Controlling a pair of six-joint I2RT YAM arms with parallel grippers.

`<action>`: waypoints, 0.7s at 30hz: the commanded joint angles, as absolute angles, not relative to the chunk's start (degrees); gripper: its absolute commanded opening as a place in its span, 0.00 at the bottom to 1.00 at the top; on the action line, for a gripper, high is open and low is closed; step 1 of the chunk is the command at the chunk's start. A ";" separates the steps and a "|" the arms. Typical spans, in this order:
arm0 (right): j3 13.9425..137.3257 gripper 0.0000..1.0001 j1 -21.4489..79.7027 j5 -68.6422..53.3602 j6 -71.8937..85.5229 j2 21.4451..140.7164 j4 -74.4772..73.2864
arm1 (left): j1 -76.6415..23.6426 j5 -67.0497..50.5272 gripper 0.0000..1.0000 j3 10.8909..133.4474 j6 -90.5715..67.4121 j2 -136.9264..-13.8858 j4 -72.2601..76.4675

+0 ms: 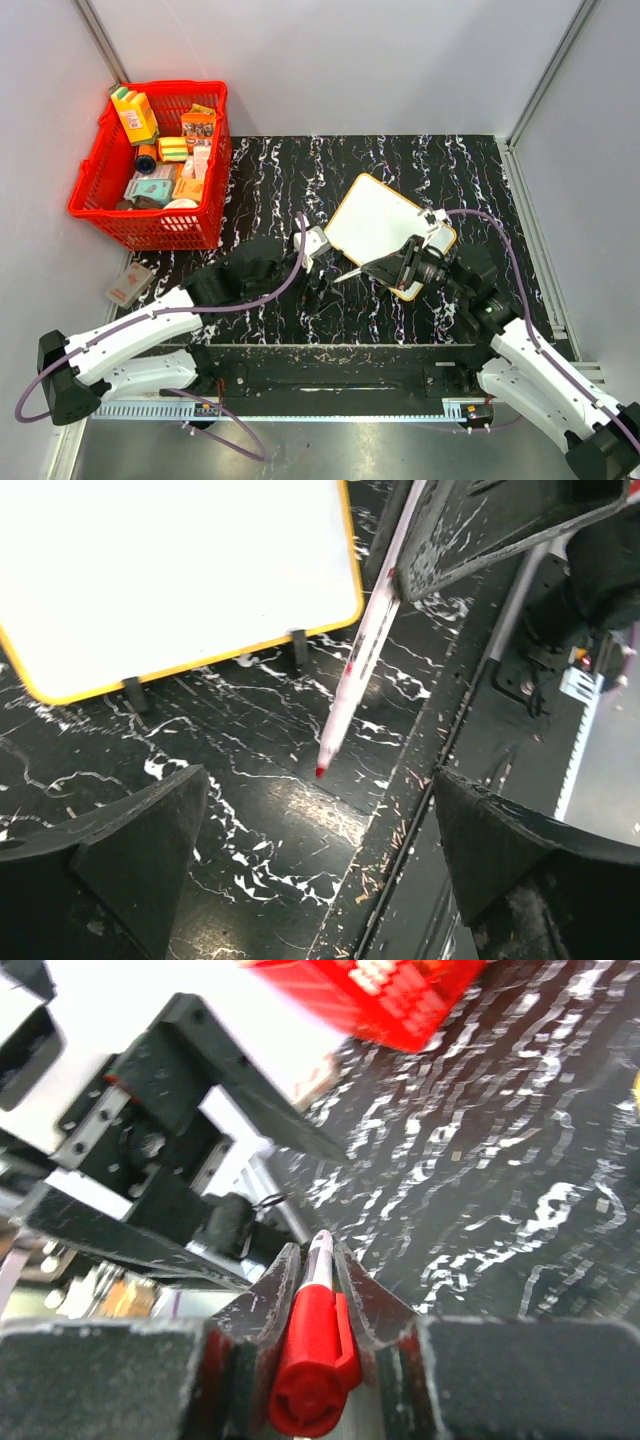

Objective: Write a sentence on the whiteboard
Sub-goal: Pass from the left arm to the right, then move the whiteboard to the center of the board.

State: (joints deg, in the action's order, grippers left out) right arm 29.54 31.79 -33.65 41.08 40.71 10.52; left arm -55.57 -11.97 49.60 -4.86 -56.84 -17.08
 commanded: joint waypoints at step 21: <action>34.28 0.00 31.91 1.13 37.00 22.68 -15.82 | -37.62 -14.86 0.99 47.62 -13.28 -87.60 5.28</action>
